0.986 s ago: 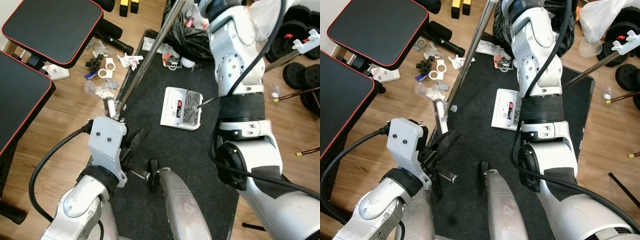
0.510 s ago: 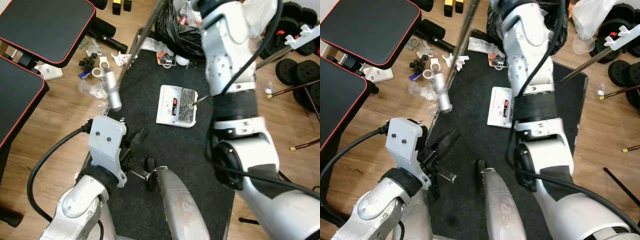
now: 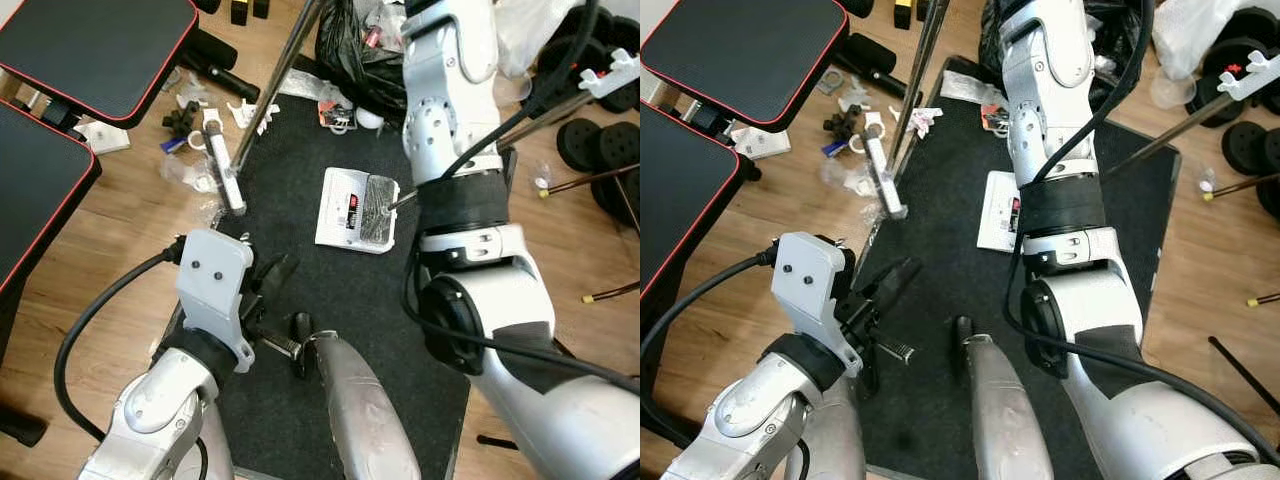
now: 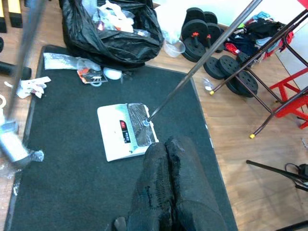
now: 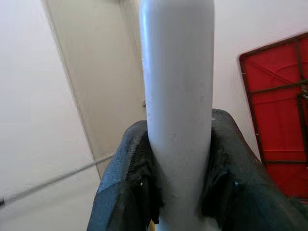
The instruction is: Sweep floor
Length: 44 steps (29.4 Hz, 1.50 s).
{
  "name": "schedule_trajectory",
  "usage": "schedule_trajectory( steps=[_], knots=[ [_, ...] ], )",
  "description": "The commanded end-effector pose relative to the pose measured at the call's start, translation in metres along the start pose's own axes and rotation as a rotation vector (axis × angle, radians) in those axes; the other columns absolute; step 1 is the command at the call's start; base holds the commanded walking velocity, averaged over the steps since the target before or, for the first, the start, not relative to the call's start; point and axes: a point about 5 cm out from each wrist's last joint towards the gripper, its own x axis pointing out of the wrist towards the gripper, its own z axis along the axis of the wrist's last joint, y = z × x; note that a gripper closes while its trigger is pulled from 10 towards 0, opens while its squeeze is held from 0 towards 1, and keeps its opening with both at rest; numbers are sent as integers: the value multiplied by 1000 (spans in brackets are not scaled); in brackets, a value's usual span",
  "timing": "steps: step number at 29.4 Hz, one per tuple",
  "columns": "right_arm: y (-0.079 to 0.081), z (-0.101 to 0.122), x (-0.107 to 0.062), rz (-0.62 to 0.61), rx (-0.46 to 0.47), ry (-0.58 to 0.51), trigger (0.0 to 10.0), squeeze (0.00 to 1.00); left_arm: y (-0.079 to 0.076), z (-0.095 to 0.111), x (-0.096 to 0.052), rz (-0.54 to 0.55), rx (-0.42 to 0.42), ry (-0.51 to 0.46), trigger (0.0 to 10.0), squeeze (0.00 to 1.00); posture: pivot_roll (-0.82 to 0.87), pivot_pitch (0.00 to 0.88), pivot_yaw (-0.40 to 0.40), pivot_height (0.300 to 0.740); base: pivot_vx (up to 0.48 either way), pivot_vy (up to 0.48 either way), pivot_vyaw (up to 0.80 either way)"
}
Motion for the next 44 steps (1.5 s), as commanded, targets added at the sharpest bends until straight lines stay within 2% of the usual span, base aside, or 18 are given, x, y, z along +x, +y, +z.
schedule_trajectory(
  steps=[1, 3, 5, 7, 14, 24, 29, 40, 43, 44],
  knots=[
    [-9, -2, -7, -84, 67, -52, 10000, 0, -4, -5, -3, 6, -32, 34, 10000, 0, -59, 481, -226, 740, 0, 0, 0],
    [-9, -2, -7, -84, 67, -52, 10000, 0, -4, -5, -3, 6, -32, 34, 10000, 0, -59, 481, -226, 740, 0, 0, 0],
    [-17, -12, -16, -165, 88, -39, 10000, 0, -6, -4, -5, 5, -33, 33, 10000, 0, -60, 486, -227, 740, 0, 0, 0],
    [-19, -15, -19, -197, 102, -39, 10000, 0, -6, -4, -5, 5, -34, 33, 10000, 0, -60, 493, -226, 740, 0, 0, 0],
    [-24, -29, -29, -237, 100, -14, 10000, 0, -7, -2, -8, 3, -36, 33, 10000, 0, -62, 501, -224, 740, 0, 0, 0],
    [-40, -43, -46, -249, -25, 19, 10000, 0, -6, 1, -10, 6, -39, 33, 10000, 0, -54, 531, -220, 740, 0, 0, 0],
    [-41, -44, -47, -250, -43, 13, 10000, 0, -6, 2, -11, 7, -40, 34, 10000, 0, -54, 536, -218, 740, 0, 0, 0],
    [-48, -41, -49, -239, -152, 2, 10000, 0, -8, 3, -12, 1, -44, 40, 10000, 0, -56, 541, -215, 740, 0, 0, 0],
    [-49, -39, -48, -248, -154, -8, 10000, 0, -8, 3, -12, 0, -44, 41, 10000, 0, -56, 542, -215, 740, 0, 0, 0],
    [-50, -38, -47, -276, -117, -25, 10000, 0, -8, 3, -12, -1, -45, 41, 10000, 0, -55, 541, -215, 740, 0, 0, 0]
  ],
)
